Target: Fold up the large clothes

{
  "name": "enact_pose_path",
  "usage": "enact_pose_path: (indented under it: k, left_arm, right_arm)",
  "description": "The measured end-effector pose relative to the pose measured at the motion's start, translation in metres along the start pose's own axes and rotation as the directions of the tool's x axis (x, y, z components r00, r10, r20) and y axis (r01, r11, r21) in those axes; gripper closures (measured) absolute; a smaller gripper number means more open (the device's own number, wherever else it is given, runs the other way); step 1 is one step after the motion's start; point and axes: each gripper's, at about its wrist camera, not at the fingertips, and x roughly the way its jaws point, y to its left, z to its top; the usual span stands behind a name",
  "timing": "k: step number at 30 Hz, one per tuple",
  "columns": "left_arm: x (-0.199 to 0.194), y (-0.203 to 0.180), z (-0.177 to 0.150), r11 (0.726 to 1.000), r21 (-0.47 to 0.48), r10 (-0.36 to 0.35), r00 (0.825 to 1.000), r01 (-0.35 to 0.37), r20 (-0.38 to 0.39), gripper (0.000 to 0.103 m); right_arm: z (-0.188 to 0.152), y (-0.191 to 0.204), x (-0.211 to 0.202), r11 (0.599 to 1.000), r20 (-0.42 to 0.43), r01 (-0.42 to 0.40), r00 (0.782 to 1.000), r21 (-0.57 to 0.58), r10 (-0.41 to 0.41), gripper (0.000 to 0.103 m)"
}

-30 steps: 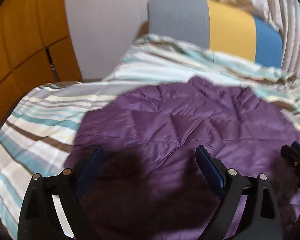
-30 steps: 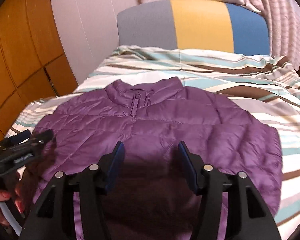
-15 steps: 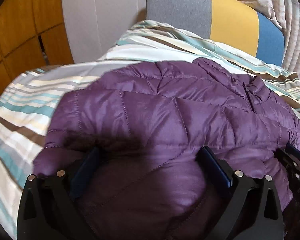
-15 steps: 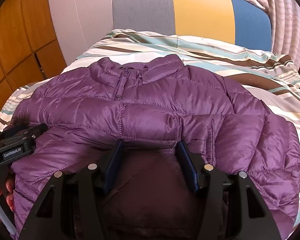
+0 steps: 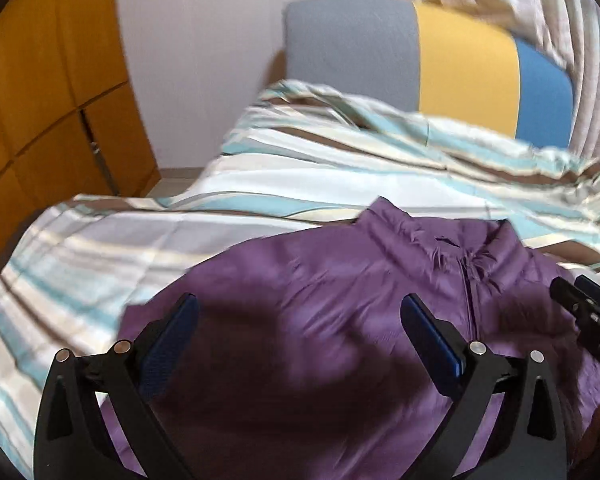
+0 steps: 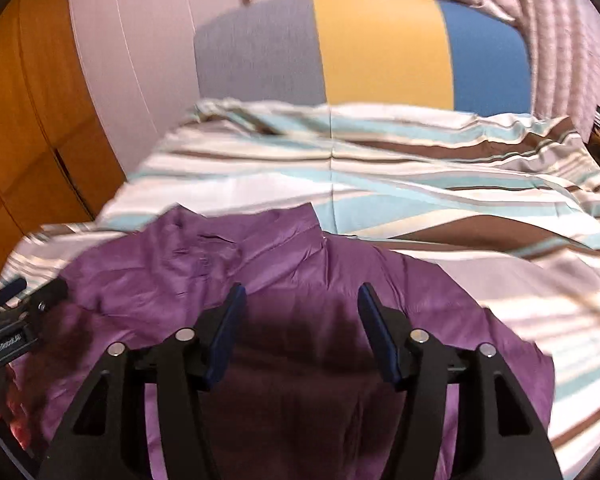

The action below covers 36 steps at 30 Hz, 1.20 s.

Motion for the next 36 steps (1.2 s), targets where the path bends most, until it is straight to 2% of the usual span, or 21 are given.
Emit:
enact_pose_path:
  k: [3, 5, 8, 11, 13, 15, 16, 17, 19, 22, 23, 25, 27, 28, 29, 31, 34, 36]
  left_arm:
    - [0.039, -0.023, 0.006, 0.997, 0.049, 0.058, 0.998, -0.057, -0.03, 0.003]
    - [0.062, -0.029, 0.0, 0.995, 0.055, 0.089, 0.994, -0.086, -0.057, 0.003]
    - [0.079, -0.025, -0.008, 0.996, 0.019, 0.085, 0.994, -0.084, -0.061, 0.003]
    - [0.082, -0.025, -0.008, 0.996, 0.022, 0.091, 0.994, -0.089, -0.067, 0.003]
    - [0.082, -0.02, -0.008, 0.998, 0.002, 0.062, 0.995, -0.062, -0.08, 0.003]
    - [0.075, -0.015, -0.007, 1.0, -0.008, 0.026, 0.995, -0.026, -0.094, 0.003]
    - [0.068, -0.012, -0.007, 1.0, 0.003, 0.008, 0.994, -0.008, -0.106, 0.003]
    - [0.051, -0.006, -0.009, 1.0, 0.024, 0.003, 0.995, 0.0, -0.102, 0.003]
    - [0.016, 0.004, -0.019, 0.999, 0.03, 0.018, 0.999, -0.017, -0.033, 0.003]
    - [-0.031, 0.027, -0.048, 0.998, 0.061, 0.032, 0.998, -0.035, 0.05, 0.003]
    - [-0.04, 0.035, -0.06, 0.996, 0.076, 0.05, 0.997, -0.054, 0.059, 0.003]
    - [-0.044, 0.047, -0.079, 0.992, 0.094, 0.087, 0.996, -0.089, 0.027, 0.003]
    - [-0.035, 0.059, -0.097, 0.989, 0.09, 0.119, 0.993, -0.117, -0.024, 0.003]
    - [-0.028, 0.064, -0.103, 0.988, 0.081, 0.134, 0.99, -0.13, -0.042, 0.003]
    - [-0.022, 0.072, -0.109, 0.995, 0.043, 0.096, 0.994, -0.094, -0.049, 0.003]
    - [-0.012, 0.08, -0.108, 0.999, 0.001, 0.05, 0.995, -0.051, -0.082, 0.003]
    - [-0.013, 0.077, -0.107, 0.998, 0.003, 0.059, 0.994, -0.059, -0.086, 0.003]
    - [-0.022, 0.079, -0.108, 0.999, 0.009, 0.042, 0.995, -0.042, -0.087, 0.003]
  right_arm:
    - [0.005, 0.001, 0.029, 1.0, -0.029, 0.007, 1.0, 0.014, -0.006, 0.048]
    - [0.001, -0.005, 0.049, 0.998, -0.058, 0.048, 0.997, 0.028, -0.046, 0.05]
    - [-0.008, -0.014, 0.064, 0.995, -0.062, 0.076, 0.995, 0.063, -0.073, 0.05]
    - [-0.006, -0.007, 0.069, 0.991, -0.048, 0.13, 0.99, 0.02, -0.129, 0.05]
    - [-0.005, -0.01, 0.069, 0.993, -0.049, 0.117, 0.992, 0.029, -0.115, 0.049]
    - [-0.004, -0.017, 0.065, 0.995, -0.049, 0.076, 0.996, 0.057, -0.073, 0.046]
    - [-0.003, -0.019, 0.06, 0.996, -0.045, 0.054, 0.998, 0.068, -0.051, 0.041]
    - [-0.003, -0.022, 0.05, 0.997, -0.032, 0.035, 0.999, 0.076, -0.032, 0.039]
    - [-0.011, -0.021, 0.014, 0.996, 0.025, 0.014, 1.0, 0.083, -0.016, 0.038]
    - [-0.034, -0.016, -0.037, 0.997, 0.037, -0.048, 0.998, 0.058, 0.046, 0.038]
    - [-0.044, -0.012, -0.05, 0.999, 0.036, -0.038, 0.999, 0.036, 0.037, 0.036]
    - [-0.065, -0.008, -0.064, 1.0, 0.025, 0.0, 1.0, -0.01, 0.001, 0.035]
    - [-0.08, -0.009, -0.061, 0.999, -0.011, 0.051, 0.999, -0.015, -0.052, 0.035]
    - [-0.089, -0.012, -0.052, 0.996, -0.059, 0.093, 0.994, -0.004, -0.093, 0.036]
    - [-0.095, -0.015, -0.043, 0.994, -0.094, 0.108, 0.99, 0.0, -0.108, 0.034]
    - [-0.099, -0.015, -0.035, 0.992, -0.08, 0.124, 0.989, -0.013, -0.124, 0.032]
    - [-0.097, -0.006, -0.03, 0.985, -0.08, 0.166, 0.982, -0.054, -0.17, 0.028]
    - [-0.096, -0.01, -0.039, 0.988, -0.088, 0.148, 0.985, -0.042, -0.151, 0.028]
